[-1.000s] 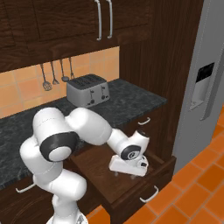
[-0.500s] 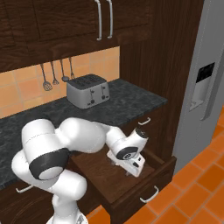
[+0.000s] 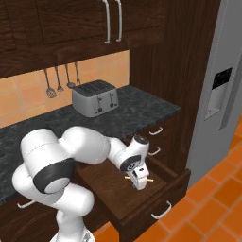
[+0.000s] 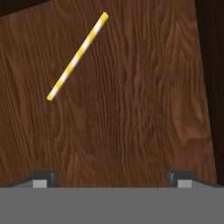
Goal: Take a straw from the drawer in front and place it inside the glass cup on the dining counter.
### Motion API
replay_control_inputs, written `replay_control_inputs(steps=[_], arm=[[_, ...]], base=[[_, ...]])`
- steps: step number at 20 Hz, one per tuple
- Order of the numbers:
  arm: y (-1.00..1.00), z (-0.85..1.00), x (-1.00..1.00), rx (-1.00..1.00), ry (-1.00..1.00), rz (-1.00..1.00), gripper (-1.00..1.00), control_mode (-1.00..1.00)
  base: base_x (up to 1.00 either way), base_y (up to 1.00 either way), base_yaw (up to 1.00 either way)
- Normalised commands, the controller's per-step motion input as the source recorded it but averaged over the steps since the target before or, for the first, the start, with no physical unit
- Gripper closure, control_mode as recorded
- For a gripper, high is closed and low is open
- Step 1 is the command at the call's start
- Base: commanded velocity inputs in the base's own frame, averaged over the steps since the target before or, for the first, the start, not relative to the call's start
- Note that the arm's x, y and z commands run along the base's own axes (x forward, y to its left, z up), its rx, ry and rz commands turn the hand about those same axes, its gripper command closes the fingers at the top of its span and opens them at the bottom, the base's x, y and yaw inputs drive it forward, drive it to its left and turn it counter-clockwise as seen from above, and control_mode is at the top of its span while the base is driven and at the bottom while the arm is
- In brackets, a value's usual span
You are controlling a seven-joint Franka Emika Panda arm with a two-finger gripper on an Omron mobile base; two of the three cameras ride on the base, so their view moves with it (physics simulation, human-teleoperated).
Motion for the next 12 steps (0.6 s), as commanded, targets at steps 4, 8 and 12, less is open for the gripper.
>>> replay_control_inputs(steps=[4, 8, 12], arm=[[-0.09, -0.14, 0.33, -0.05, 0.17, -0.15, -1.0, -1.0], [-0.19, -0.15, 0.27, 0.0, 0.17, -0.17, -1.0, -1.0], [-0.22, -0.16, 0.28, 0.0, 0.15, -0.17, -1.0, -1.0]], base=[[0.0, 0.0, 0.0], [0.0, 0.0, 0.0], [0.0, 0.0, 0.0]])
